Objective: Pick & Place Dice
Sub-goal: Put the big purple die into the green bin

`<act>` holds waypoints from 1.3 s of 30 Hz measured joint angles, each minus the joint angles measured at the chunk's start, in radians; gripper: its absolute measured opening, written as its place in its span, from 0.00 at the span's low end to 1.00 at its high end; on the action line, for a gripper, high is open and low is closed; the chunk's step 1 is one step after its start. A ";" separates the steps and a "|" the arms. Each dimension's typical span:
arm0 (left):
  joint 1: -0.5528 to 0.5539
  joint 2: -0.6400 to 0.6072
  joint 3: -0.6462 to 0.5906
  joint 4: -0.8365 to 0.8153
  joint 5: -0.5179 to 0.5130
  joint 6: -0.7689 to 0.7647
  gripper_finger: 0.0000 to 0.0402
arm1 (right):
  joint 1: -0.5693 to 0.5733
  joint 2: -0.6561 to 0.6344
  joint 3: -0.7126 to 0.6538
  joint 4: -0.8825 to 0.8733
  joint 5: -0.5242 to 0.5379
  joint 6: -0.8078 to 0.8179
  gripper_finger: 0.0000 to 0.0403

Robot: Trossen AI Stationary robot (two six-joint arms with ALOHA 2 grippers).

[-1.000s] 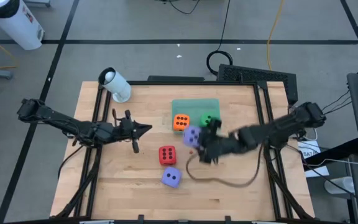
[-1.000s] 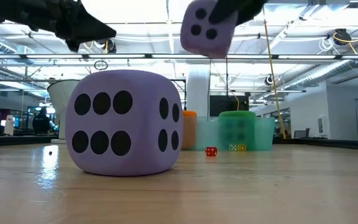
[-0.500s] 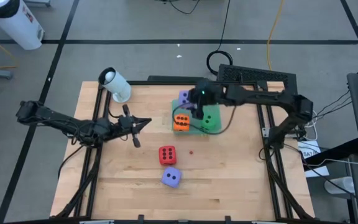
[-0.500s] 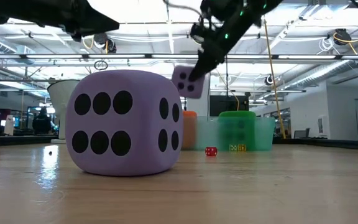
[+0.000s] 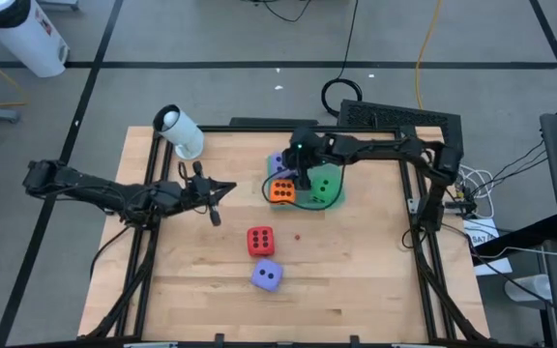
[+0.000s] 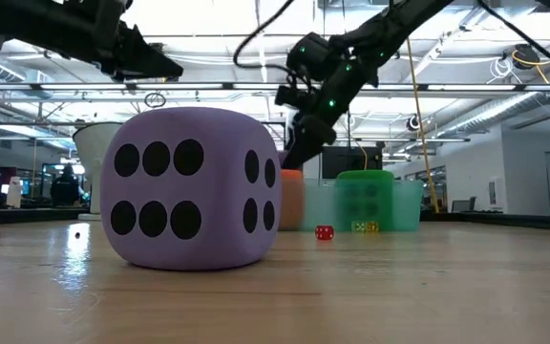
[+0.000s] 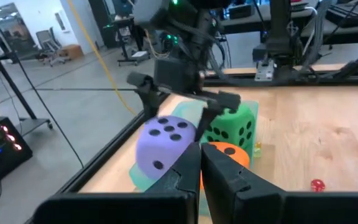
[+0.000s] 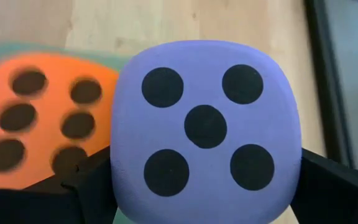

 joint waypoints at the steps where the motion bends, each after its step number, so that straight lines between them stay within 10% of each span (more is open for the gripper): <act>1: 0.005 0.000 0.000 0.000 0.000 0.000 0.06 | -0.001 0.009 0.000 0.002 -0.003 -0.002 0.88; 39: 0.099 0.000 0.000 -0.099 0.081 -0.023 0.06 | 0.030 -0.113 -0.002 0.068 0.078 -0.017 0.93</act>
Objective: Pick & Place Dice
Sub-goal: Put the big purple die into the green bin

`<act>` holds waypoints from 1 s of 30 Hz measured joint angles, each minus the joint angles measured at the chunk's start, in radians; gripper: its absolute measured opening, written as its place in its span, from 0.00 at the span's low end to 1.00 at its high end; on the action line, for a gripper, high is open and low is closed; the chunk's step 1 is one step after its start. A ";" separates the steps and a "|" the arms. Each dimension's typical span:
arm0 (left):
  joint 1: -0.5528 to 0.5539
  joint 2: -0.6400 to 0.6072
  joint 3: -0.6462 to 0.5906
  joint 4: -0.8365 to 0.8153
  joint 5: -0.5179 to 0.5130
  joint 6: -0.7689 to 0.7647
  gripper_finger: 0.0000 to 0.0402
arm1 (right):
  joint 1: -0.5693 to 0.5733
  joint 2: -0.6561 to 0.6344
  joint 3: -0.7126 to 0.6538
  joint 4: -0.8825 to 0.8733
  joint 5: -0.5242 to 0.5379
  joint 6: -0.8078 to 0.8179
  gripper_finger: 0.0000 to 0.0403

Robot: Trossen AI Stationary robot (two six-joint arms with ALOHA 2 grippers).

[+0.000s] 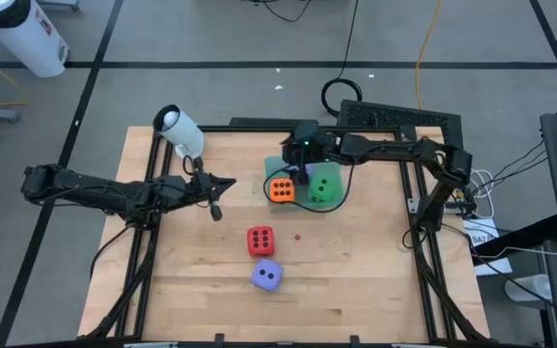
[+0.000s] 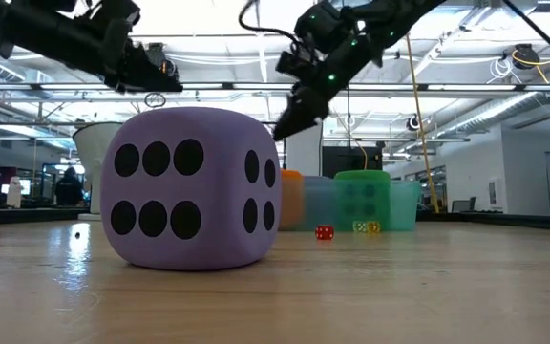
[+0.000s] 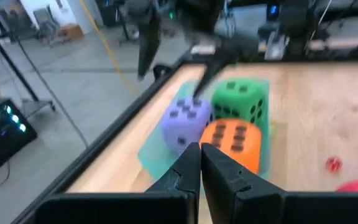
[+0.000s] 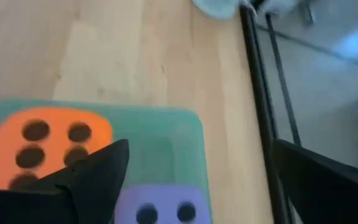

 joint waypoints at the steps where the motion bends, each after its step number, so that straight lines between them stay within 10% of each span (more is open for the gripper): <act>1: 0.008 0.000 0.000 -0.028 0.002 -0.013 0.06 | 0.000 -0.008 0.000 -0.005 0.022 0.009 0.89; 12: 0.184 0.175 0.000 -0.065 0.259 -0.181 0.03 | -0.085 -0.080 0.002 -0.308 0.080 0.152 0.05; 30: 0.358 0.563 0.062 0.211 0.358 -0.284 0.01 | -0.159 0.003 -0.071 -0.381 -0.027 0.275 0.00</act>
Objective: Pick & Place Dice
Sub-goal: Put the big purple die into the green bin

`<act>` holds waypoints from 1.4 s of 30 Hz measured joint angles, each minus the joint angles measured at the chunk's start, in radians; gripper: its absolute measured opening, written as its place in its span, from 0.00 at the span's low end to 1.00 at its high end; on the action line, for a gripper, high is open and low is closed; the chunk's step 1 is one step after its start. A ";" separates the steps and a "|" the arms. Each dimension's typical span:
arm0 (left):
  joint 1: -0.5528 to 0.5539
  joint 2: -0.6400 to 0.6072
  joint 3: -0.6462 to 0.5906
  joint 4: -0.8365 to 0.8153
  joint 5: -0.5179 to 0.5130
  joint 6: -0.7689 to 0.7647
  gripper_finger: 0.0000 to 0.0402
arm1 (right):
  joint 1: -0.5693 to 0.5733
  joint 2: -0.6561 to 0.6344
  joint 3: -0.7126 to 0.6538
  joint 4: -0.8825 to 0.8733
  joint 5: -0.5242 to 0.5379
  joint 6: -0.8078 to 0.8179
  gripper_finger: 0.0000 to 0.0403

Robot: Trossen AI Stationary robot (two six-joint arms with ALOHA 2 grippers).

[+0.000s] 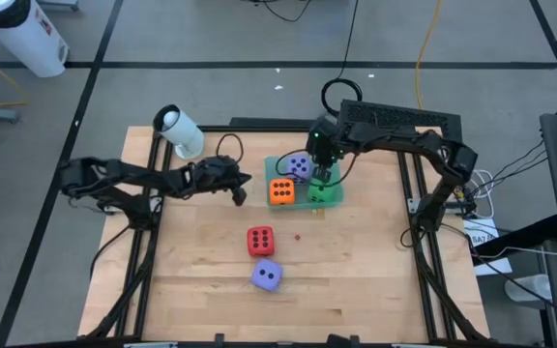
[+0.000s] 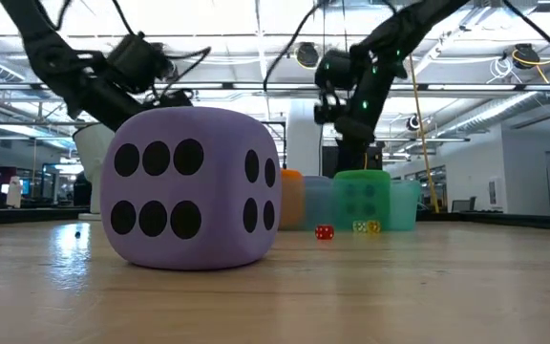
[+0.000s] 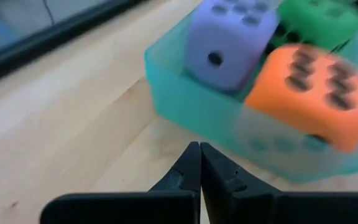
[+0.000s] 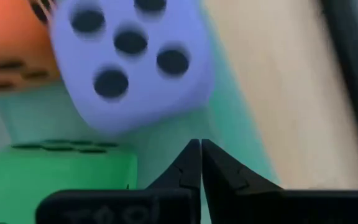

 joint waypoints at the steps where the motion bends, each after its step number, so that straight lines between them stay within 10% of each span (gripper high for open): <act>1: 0.002 0.017 0.009 -0.012 -0.001 0.000 0.01 | 0.000 0.008 -0.011 0.007 -0.001 0.007 0.00; 26: 0.007 0.300 0.264 -0.100 0.076 0.073 0.01 | 0.014 0.172 -0.032 0.311 -0.208 0.036 0.00; 42: 0.038 0.284 0.268 -0.113 0.076 0.136 0.01 | 0.041 0.174 -0.032 0.332 -0.145 0.070 0.00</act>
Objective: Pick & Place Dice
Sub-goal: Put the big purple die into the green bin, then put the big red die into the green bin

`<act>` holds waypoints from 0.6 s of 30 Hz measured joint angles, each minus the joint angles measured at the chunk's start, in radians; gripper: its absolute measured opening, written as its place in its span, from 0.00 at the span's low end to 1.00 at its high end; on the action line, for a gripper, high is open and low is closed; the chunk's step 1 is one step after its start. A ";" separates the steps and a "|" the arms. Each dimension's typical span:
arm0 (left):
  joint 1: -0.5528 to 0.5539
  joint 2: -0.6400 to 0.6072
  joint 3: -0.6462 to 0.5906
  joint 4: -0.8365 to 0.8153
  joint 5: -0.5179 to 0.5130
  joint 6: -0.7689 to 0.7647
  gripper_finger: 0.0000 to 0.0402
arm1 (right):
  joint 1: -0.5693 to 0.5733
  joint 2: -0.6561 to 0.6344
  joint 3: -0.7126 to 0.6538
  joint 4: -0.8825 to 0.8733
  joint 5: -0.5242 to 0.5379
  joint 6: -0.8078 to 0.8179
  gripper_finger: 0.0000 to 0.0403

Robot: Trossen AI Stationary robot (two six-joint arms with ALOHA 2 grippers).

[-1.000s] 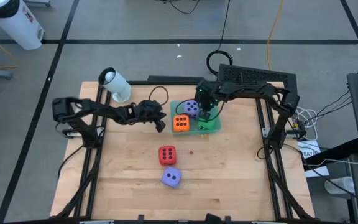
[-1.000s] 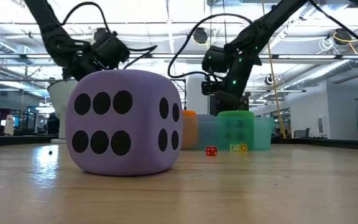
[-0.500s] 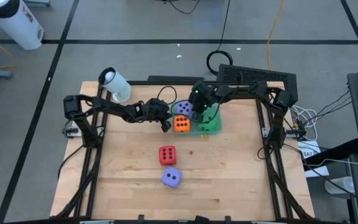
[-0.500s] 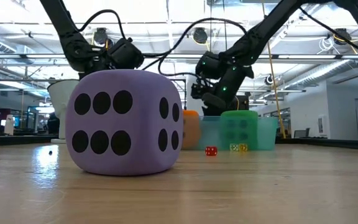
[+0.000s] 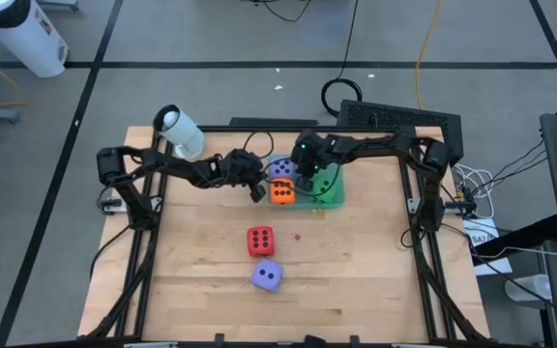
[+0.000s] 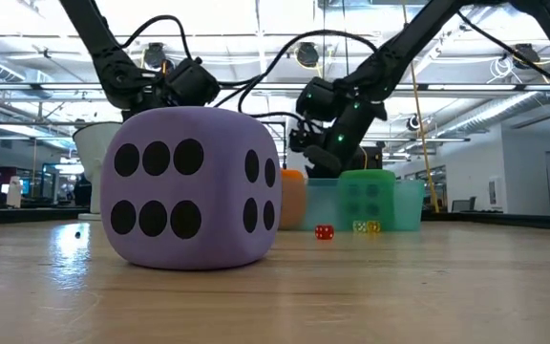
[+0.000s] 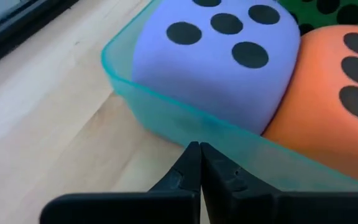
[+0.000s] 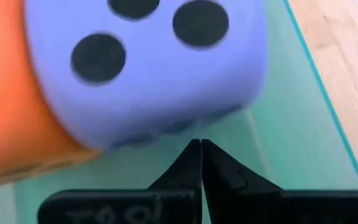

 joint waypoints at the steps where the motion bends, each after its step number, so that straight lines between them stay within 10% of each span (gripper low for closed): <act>1: 0.002 -0.007 0.000 -0.015 -0.001 0.015 0.01 | 0.000 -0.012 0.000 -0.021 0.005 -0.003 0.00; 11: -0.005 -0.170 -0.004 -0.182 -0.055 0.101 0.02 | 0.000 -0.187 0.000 -0.045 0.086 0.014 0.00; 18: -0.020 -0.413 -0.174 -0.087 -0.118 0.136 0.02 | 0.011 -0.402 -0.071 0.050 -0.077 -0.016 0.00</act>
